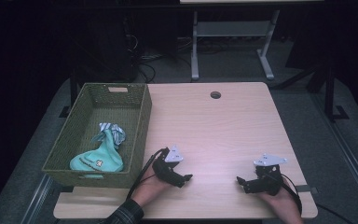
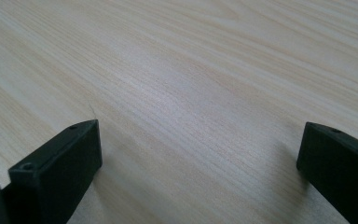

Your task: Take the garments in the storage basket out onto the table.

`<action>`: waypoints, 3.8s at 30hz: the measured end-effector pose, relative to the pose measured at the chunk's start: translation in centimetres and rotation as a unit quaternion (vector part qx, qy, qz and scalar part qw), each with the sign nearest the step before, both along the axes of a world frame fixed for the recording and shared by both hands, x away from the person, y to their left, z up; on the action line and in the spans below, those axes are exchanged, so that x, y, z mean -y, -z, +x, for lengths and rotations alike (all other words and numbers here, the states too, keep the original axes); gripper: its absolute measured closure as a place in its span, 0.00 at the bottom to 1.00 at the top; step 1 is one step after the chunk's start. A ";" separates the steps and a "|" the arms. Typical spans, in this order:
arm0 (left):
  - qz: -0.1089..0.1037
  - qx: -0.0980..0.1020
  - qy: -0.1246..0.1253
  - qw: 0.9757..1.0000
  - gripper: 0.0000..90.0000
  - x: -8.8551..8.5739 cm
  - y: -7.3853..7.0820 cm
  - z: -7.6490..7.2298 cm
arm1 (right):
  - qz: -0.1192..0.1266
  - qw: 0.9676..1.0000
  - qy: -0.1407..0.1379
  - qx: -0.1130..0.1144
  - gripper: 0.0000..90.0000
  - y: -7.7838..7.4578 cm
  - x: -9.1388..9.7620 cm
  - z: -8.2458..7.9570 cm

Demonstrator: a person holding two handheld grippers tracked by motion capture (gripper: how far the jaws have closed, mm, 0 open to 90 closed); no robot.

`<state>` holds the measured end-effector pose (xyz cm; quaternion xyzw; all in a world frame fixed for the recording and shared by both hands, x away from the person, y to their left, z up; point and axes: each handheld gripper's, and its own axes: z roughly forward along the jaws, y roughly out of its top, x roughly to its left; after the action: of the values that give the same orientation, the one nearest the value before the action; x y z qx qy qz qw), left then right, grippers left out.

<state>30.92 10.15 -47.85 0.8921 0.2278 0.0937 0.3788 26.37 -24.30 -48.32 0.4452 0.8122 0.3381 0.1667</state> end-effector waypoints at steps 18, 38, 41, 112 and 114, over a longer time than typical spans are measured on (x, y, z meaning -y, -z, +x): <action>-0.006 -0.024 0.010 1.000 0.14 0.4 -0.3 0.2 | 0.000 1.000 0.000 -0.001 0.00 0.0 0.0 0.0; -0.003 -0.011 0.009 1.000 0.14 -0.3 -2.0 0.7 | 0.000 1.000 0.000 -0.001 0.00 0.0 0.0 0.0; -0.001 -0.011 0.010 1.000 0.14 -0.4 -2.1 0.7 | 0.000 1.000 0.000 -0.001 0.00 0.0 0.0 0.0; -0.027 -0.029 0.008 0.999 0.15 -1.0 -6.8 1.2 | -0.001 1.000 0.000 0.000 0.00 0.0 0.0 0.0; -0.024 -0.029 0.010 0.999 0.15 -1.0 -6.9 1.2 | -0.001 1.000 0.000 0.000 0.00 0.0 0.0 0.0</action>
<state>32.13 11.17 -40.92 0.8876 0.2314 0.0585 0.3940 26.37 -24.31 -48.31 0.4453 0.8124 0.3373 0.1672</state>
